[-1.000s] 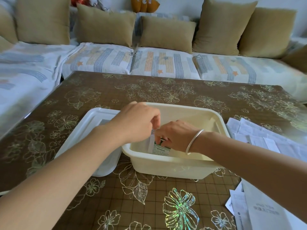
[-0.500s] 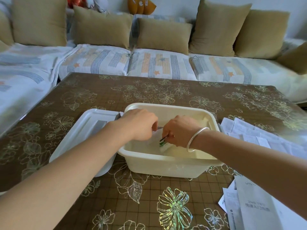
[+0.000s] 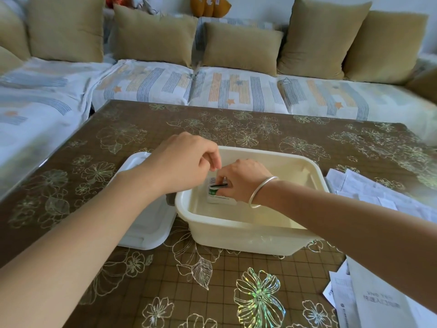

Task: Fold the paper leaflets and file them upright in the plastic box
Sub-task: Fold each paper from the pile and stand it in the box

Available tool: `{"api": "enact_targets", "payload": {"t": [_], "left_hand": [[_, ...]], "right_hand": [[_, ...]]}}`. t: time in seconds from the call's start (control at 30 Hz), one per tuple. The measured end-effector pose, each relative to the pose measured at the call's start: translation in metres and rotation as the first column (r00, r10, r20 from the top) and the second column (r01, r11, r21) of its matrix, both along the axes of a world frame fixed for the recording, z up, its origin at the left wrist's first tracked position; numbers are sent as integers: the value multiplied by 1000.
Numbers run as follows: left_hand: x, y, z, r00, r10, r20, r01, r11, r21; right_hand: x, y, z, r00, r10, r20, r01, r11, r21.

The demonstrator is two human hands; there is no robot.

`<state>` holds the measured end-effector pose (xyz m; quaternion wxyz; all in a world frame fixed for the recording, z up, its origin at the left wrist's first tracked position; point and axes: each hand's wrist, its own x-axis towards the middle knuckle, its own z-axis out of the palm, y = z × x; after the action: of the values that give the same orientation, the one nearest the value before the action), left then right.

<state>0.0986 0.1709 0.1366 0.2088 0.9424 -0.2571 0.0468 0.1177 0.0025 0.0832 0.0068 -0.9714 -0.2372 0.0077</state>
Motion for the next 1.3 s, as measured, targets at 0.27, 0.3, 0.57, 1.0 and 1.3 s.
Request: {"api": "enact_targets", "payload": {"t": [0.27,0.3,0.57,1.0,1.3], "left_hand": [[-4,4,-3,999,25,23,-23,998,-64],[-5,5,-3,999,21,26,-19,998,-67],[-13,1,-1,999,13,36,-10,996,-92],[-29,-32,1,1000,-9,27,13,991,-134],[-65,-118,2,993,-115,17,116,970,-214]], "right_hand": [[3,17,0,1000,13,-24,-13,1000,10],[3,16,0,999,11,-30,-11,1000,14],[-5,6,6,995,-26,-95,38,992,123],[-38,-63,49,987,-139,-75,157,828,538],[-107,-226,4,684,-728,52,614,613,497]]}}
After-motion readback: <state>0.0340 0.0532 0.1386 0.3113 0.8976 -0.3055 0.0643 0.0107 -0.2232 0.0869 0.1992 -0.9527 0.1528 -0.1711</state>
